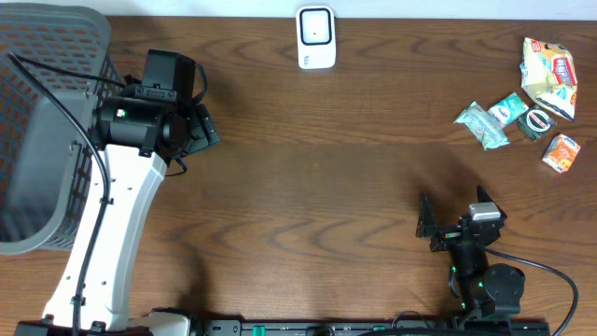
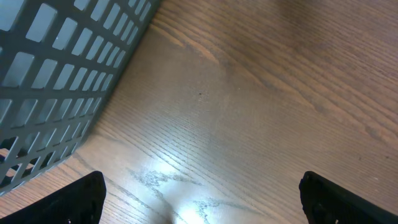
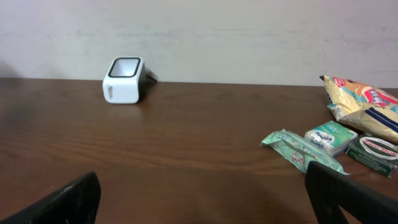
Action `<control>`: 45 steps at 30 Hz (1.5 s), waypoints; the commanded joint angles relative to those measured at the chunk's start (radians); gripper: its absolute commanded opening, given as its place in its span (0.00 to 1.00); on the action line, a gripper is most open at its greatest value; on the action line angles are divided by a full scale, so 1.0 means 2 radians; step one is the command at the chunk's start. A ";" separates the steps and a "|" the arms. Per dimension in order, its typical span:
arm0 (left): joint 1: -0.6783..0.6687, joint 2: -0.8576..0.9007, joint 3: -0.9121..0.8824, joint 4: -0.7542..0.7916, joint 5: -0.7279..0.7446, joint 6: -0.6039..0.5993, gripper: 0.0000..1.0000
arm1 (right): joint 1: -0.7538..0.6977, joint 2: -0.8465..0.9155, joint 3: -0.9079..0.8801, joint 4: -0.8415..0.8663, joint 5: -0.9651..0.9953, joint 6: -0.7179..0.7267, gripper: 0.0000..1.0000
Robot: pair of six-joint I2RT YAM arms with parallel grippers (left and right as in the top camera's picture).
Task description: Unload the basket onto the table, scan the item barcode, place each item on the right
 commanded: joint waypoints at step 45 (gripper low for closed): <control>0.002 -0.024 0.000 -0.002 -0.007 -0.005 0.98 | 0.004 -0.003 -0.001 -0.002 0.004 0.009 0.99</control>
